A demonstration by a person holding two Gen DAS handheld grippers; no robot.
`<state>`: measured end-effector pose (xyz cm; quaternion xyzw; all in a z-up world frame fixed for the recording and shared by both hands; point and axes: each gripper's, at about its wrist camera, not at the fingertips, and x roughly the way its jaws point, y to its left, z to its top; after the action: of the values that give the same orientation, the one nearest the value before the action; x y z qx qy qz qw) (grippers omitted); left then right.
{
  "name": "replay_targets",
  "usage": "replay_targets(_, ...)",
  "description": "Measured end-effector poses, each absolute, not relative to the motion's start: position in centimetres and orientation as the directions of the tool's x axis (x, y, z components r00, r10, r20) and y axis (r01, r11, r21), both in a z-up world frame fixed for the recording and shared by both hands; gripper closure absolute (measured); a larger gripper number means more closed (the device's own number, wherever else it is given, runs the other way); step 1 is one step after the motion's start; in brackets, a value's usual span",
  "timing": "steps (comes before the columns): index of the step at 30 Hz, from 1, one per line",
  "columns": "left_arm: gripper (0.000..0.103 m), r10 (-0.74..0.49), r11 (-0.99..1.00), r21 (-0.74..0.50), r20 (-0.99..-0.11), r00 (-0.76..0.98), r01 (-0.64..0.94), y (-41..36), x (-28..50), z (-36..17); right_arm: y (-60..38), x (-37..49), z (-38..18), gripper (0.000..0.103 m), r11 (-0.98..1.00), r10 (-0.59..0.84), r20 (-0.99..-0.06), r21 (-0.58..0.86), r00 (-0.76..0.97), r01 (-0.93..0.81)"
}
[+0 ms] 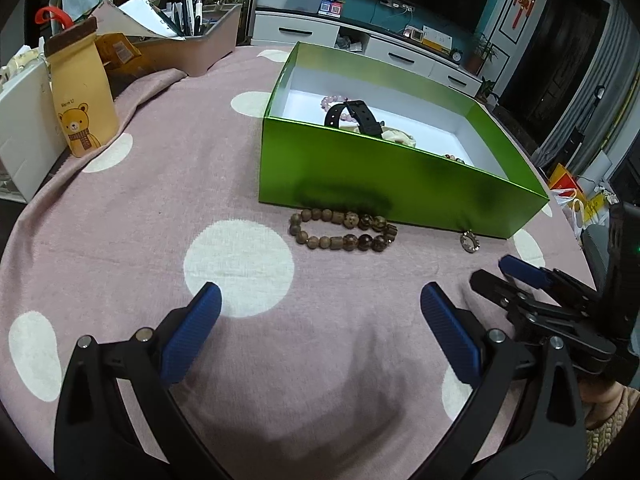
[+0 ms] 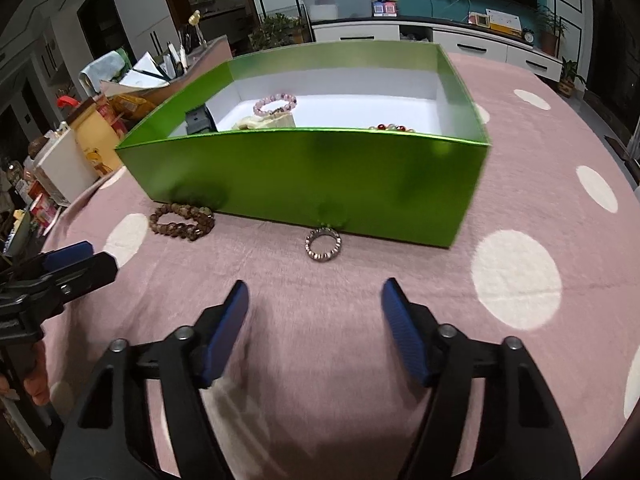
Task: Organize jewelry
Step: 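Grasp the silver beaded ring with the right tool while the left tool grasps the brown bead bracelet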
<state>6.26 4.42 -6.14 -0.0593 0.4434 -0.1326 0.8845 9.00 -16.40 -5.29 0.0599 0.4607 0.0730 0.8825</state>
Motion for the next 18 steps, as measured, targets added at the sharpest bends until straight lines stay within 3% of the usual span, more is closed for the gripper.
replay_targets(4, 0.002, -0.293, 0.956, -0.22, -0.767, 0.572, 0.194, 4.3, 7.0, -6.3, -15.8, 10.2, -5.4, 0.048, 0.984, 0.173, -0.802, 0.164, 0.572, -0.067)
replay_targets(9, 0.002, -0.295, 0.954, -0.211, -0.77, 0.565, 0.212, 3.7, 8.3, -6.5, -15.1, 11.0, -5.4, 0.084, 0.989, 0.148, -0.807, 0.126, 0.571, -0.078)
replay_targets(10, 0.002, -0.297, 0.954, -0.211, -0.771, 0.563, 0.214, 3.6, 8.5, -6.5, -15.2, 11.1, -5.5, 0.087, 0.989, 0.151, -0.808, 0.127, 0.57, -0.081)
replay_targets(15, 0.002, -0.294, 0.956, -0.233, -0.769, 0.567, 0.179, 4.0, 9.4, -6.5, -15.7, 10.8, -5.5, 0.092, 0.983, 0.184, -0.803, 0.16, 0.567, -0.091)
replay_targets(18, 0.008, -0.276, 0.961, -0.238, -0.772, 0.573, 0.143, 4.3, 10.2, -6.7, -16.4, 10.3, -5.4, 0.092, 0.978, 0.202, -0.793, 0.189, 0.575, -0.082)
